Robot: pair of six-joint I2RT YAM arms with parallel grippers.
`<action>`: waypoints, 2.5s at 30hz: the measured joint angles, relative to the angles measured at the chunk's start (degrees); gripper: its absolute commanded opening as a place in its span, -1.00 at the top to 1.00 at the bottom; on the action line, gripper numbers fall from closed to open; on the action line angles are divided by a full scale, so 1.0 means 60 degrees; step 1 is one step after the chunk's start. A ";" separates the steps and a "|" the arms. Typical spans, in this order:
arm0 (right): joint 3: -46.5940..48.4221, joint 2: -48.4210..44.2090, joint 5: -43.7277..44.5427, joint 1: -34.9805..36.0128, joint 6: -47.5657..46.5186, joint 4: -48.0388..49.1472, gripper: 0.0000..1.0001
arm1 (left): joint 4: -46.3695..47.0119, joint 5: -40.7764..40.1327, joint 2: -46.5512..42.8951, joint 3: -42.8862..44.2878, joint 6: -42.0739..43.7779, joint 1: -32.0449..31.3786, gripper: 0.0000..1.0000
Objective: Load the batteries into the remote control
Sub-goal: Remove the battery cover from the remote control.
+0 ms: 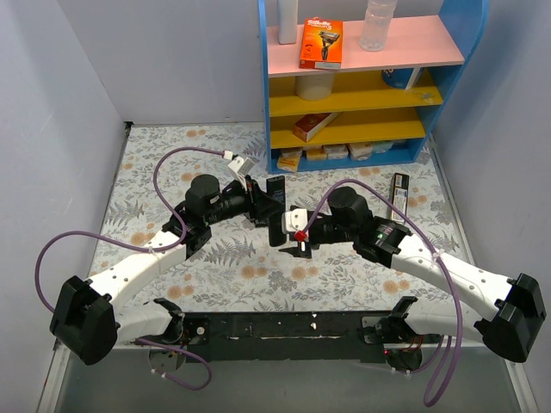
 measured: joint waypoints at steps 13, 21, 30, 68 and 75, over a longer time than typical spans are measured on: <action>0.0000 0.0015 0.0718 0.0025 -0.0284 -0.0229 -0.35 | -0.0226 0.0040 0.0000 0.0044 -0.0135 0.0004 1.00; 0.0000 0.0029 0.0678 0.0091 -0.0313 -0.0233 -0.32 | -0.0259 0.0095 0.0000 0.0044 -0.0178 0.0007 1.00; 0.0015 0.0237 0.0648 0.0189 -0.0372 -0.0237 -0.30 | -0.0397 0.0109 0.0004 0.0044 -0.0237 0.0047 1.00; -0.1388 0.1993 0.1574 0.0364 -0.0790 0.2051 0.50 | 0.1282 -0.0299 0.1093 -0.1705 0.0656 0.0058 1.00; -0.1552 0.2353 0.1577 0.0364 -0.0583 0.2408 0.55 | 0.2029 -0.0306 0.1443 -0.2095 0.0860 0.0036 1.00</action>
